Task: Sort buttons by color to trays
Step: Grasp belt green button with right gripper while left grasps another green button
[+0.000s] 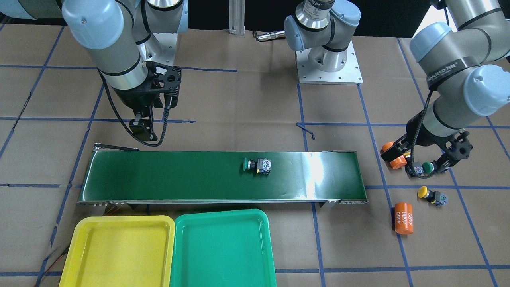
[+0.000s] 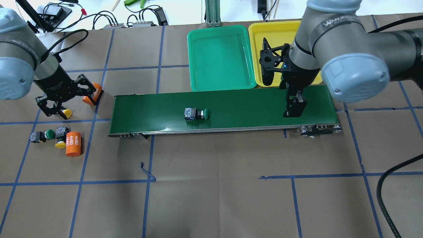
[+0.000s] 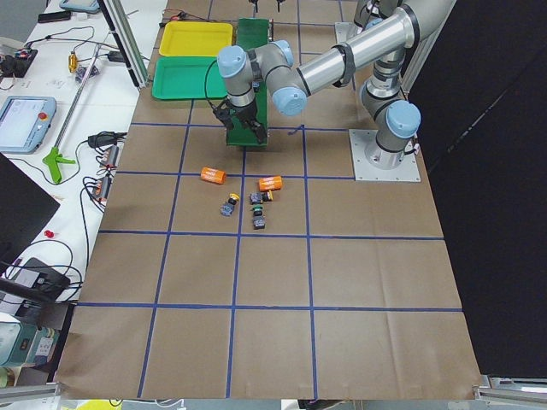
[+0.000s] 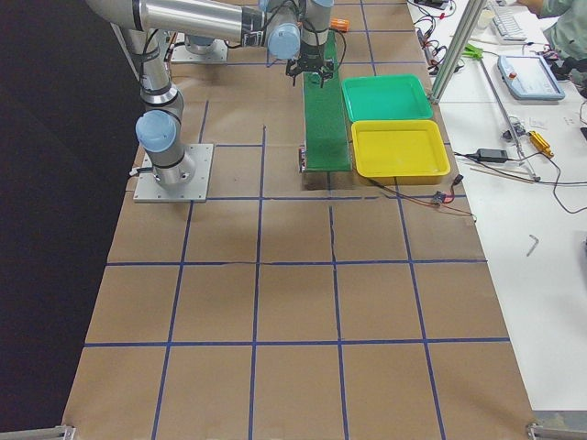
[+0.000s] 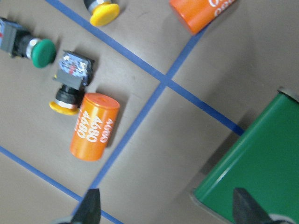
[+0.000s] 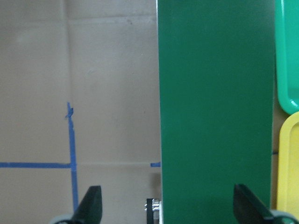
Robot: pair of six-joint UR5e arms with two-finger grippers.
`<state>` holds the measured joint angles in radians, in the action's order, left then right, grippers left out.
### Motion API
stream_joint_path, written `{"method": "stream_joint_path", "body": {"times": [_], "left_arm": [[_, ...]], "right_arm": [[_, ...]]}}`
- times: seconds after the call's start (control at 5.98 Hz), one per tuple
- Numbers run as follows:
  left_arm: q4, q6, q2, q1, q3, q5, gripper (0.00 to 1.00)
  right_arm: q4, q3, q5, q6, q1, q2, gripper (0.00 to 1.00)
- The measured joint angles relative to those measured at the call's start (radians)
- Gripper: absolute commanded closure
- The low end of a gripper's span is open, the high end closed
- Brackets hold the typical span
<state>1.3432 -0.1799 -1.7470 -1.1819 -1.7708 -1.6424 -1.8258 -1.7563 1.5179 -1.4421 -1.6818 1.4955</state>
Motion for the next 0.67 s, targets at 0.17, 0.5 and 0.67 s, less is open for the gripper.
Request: {"method": "stream_joint_path", "body": {"times": [0.17, 0.5, 0.67], "left_arm": [[-0.003, 0.185, -0.005, 0.065, -0.004, -0.016, 0.01], [-0.017, 0.549, -0.027, 0.181, -0.012, -0.023, 0.01], [-0.043, 0.715, -0.048, 0.222, -0.013, -0.023, 0.01]], "right_arm": [[-0.077, 0.001, 0.0, 0.047, -0.048, -0.041, 0.0], [-0.193, 0.002, 0.0, 0.132, -0.127, -0.125, 0.0], [-0.245, 0.003, -0.001, 0.18, -0.158, -0.166, 0.0]]}}
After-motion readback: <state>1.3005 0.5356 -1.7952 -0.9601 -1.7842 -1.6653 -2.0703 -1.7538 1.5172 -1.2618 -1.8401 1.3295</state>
